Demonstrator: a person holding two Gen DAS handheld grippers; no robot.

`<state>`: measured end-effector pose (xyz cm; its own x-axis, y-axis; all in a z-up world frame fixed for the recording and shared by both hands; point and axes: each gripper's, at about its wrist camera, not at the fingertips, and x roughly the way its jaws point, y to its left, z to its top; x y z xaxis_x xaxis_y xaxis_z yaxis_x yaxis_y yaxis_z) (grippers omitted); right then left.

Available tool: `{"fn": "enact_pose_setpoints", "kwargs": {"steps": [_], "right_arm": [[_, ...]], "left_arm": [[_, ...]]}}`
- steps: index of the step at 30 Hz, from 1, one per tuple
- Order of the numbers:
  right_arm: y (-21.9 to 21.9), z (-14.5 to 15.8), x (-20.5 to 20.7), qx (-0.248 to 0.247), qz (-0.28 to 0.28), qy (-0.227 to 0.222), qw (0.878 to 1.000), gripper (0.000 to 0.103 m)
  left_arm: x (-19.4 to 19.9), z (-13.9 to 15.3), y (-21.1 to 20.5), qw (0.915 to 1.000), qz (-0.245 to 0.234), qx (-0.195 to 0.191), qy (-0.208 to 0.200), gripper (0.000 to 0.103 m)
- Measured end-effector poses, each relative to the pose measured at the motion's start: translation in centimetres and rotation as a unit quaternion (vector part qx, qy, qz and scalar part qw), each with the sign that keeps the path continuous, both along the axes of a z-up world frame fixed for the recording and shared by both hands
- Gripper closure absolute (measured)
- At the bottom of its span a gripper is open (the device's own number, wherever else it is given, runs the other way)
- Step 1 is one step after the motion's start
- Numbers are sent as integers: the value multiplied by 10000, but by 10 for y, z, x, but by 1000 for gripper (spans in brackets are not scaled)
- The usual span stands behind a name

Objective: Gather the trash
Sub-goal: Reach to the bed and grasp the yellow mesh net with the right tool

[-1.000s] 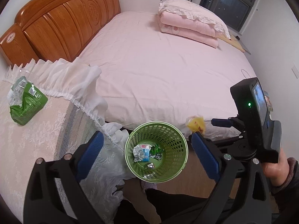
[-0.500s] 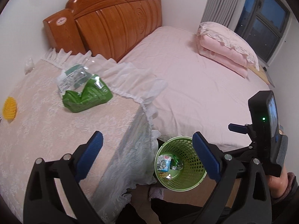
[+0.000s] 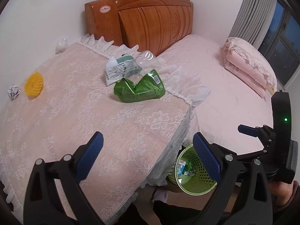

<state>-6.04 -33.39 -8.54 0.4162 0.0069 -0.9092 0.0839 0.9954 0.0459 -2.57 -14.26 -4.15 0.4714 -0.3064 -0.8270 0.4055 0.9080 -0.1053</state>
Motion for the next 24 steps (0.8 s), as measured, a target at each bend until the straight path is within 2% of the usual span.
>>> {"fn": "enact_pose_setpoints", "kwargs": {"steps": [6, 11, 18, 21, 24], "right_arm": [[24, 11, 12, 11, 294, -106, 9995, 3], [57, 24, 36, 17, 637, -248, 9977, 3], [130, 45, 90, 188, 1230, -504, 9909, 3], [178, 48, 124, 228, 1577, -542, 9857, 3], [226, 46, 158, 204, 1873, -550, 9805, 3]], "left_arm": [[13, 2, 39, 9986, 535, -4, -32, 11], [36, 7, 92, 9930, 1166, 89, -144, 11], [72, 9, 187, 9764, 2123, 288, -257, 11], [94, 7, 230, 9681, 2458, 406, -254, 11], [121, 4, 273, 9597, 2773, 364, -259, 11]]}}
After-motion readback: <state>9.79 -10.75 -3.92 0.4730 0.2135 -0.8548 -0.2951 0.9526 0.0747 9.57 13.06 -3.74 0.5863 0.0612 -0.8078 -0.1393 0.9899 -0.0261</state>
